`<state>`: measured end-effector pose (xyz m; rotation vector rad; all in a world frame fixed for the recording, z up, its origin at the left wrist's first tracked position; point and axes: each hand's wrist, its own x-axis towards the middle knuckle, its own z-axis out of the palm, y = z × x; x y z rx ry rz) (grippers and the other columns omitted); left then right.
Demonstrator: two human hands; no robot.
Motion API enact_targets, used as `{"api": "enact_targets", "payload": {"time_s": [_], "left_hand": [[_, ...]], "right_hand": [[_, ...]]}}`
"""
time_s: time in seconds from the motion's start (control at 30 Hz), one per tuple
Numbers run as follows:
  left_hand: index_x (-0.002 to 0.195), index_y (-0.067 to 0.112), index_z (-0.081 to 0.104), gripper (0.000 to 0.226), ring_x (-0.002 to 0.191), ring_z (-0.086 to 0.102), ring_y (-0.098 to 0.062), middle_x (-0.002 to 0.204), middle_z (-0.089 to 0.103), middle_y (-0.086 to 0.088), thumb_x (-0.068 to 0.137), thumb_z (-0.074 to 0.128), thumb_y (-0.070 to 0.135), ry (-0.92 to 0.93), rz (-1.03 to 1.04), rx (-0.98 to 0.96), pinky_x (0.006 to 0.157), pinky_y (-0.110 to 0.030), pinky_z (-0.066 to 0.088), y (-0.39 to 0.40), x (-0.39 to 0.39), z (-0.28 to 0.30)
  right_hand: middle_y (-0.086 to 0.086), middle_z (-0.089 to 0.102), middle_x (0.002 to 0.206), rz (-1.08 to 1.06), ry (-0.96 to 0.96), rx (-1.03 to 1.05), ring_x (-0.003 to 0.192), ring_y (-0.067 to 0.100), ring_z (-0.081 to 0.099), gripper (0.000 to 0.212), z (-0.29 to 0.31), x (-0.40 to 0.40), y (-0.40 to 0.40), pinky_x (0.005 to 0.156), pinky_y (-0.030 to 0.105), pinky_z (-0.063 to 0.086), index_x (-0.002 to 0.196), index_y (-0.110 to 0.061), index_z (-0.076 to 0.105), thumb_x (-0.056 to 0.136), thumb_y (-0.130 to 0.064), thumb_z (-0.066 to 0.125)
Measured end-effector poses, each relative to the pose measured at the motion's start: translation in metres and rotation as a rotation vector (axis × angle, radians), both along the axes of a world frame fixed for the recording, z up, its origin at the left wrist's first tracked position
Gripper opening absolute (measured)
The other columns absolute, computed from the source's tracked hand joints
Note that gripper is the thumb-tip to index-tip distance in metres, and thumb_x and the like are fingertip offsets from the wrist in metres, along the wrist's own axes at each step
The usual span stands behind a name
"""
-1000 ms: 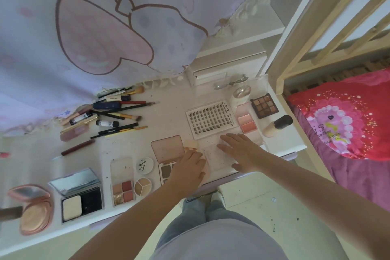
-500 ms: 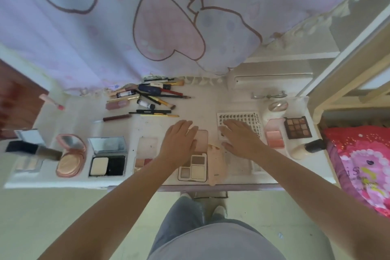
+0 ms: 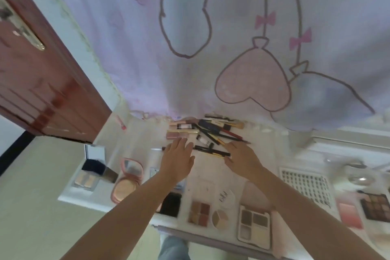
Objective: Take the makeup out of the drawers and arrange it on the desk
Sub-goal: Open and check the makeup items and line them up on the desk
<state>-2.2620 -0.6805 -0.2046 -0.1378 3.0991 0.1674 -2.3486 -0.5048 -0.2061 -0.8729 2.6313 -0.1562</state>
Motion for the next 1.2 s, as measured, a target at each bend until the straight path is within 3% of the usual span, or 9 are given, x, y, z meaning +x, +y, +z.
{"api": "enact_targets", "payload": {"time_s": [0.1, 0.2, 0.3, 0.37, 0.77, 0.9, 1.0, 1.1, 1.2], "left_hand": [[0.093, 0.013, 0.070, 0.050, 0.086, 0.070, -0.021, 0.094, 0.071, -0.003, 0.048, 0.086, 0.027, 0.026, -0.037, 0.001, 0.065, -0.029, 0.057, -0.051, -0.006, -0.004], [0.086, 0.017, 0.072, 0.054, 0.073, 0.070, -0.016, 0.081, 0.071, 0.002, 0.037, 0.086, 0.033, 0.007, -0.047, -0.023, 0.057, -0.022, 0.055, -0.090, -0.012, -0.014], [0.107, 0.010, 0.065, 0.055, 0.105, 0.063, -0.028, 0.110, 0.064, -0.011, 0.061, 0.079, 0.037, -0.051, -0.042, -0.025, 0.081, -0.034, 0.054, -0.116, -0.024, -0.010], [0.134, 0.008, 0.039, 0.050, 0.135, 0.032, -0.025, 0.142, 0.037, -0.010, 0.091, 0.049, 0.031, -0.142, -0.050, 0.020, 0.106, -0.036, 0.033, -0.128, -0.033, -0.005], [0.136, 0.011, 0.033, 0.044, 0.133, 0.028, -0.024, 0.141, 0.036, -0.007, 0.095, 0.038, 0.024, -0.240, -0.020, 0.133, 0.104, -0.033, 0.034, -0.127, -0.057, 0.003], [0.140, 0.014, 0.032, 0.046, 0.129, 0.038, -0.023, 0.141, 0.043, -0.007, 0.097, 0.040, 0.026, -0.231, -0.015, 0.406, 0.105, -0.028, 0.033, -0.111, -0.069, 0.028], [0.131, 0.012, 0.044, 0.035, 0.099, 0.053, -0.016, 0.114, 0.059, -0.010, 0.097, 0.040, 0.022, -0.205, 0.034, 0.746, 0.073, -0.019, 0.039, -0.093, -0.075, 0.053], [0.098, 0.019, 0.054, 0.017, 0.066, 0.047, -0.011, 0.075, 0.052, 0.001, 0.098, 0.037, 0.018, -0.104, 0.035, 1.054, 0.058, -0.014, 0.037, -0.081, -0.079, 0.081], [0.072, 0.023, 0.045, 0.030, 0.056, 0.036, -0.006, 0.063, 0.040, 0.005, 0.098, 0.035, 0.012, 0.048, -0.009, 1.117, 0.051, -0.009, 0.033, -0.077, -0.084, 0.115]], "right_hand": [[0.004, 0.043, 0.137, -0.057, -0.035, 0.029, 0.128, 0.021, 0.037, 0.042, -0.006, -0.004, -0.039, 0.103, 0.031, 0.036, 0.134, -0.013, 0.039, 0.095, -0.026, 0.038], [0.003, 0.045, 0.135, -0.112, -0.055, 0.040, 0.126, 0.020, 0.041, 0.039, -0.014, -0.007, -0.073, 0.102, 0.030, 0.039, 0.131, -0.015, 0.043, 0.095, -0.027, 0.038], [0.003, 0.047, 0.135, -0.159, -0.016, 0.059, 0.125, 0.020, 0.043, 0.039, -0.019, -0.020, -0.102, 0.103, 0.029, 0.039, 0.132, -0.014, 0.042, 0.095, -0.024, 0.038], [0.006, 0.049, 0.134, -0.219, 0.015, 0.106, 0.124, 0.022, 0.044, 0.039, -0.022, -0.028, -0.117, 0.100, 0.029, 0.039, 0.132, -0.012, 0.042, 0.095, -0.021, 0.039], [0.007, 0.050, 0.128, -0.231, -0.056, 0.147, 0.116, 0.021, 0.049, 0.030, -0.020, -0.039, -0.111, 0.095, 0.027, 0.043, 0.121, -0.011, 0.052, 0.093, -0.016, 0.042], [0.005, 0.056, 0.112, -0.230, -0.124, -0.067, 0.099, 0.017, 0.052, 0.029, 0.020, -0.037, -0.106, 0.079, 0.020, 0.037, 0.120, -0.012, 0.053, 0.095, -0.020, 0.043], [-0.003, 0.051, 0.092, -0.226, -0.161, -0.294, 0.082, 0.014, 0.048, 0.023, 0.063, -0.029, -0.106, 0.066, 0.014, 0.032, 0.115, -0.014, 0.049, 0.092, -0.016, 0.048], [-0.009, 0.050, 0.081, -0.227, -0.179, -0.463, 0.071, 0.010, 0.049, 0.010, 0.108, -0.022, -0.102, 0.059, 0.008, 0.039, 0.094, -0.018, 0.043, 0.090, -0.015, 0.052], [-0.012, 0.052, 0.072, -0.270, -0.140, -0.604, 0.053, -0.005, 0.052, 0.007, 0.144, -0.023, -0.104, 0.054, 0.005, 0.043, 0.087, -0.020, 0.046, 0.093, -0.016, 0.049]]}}
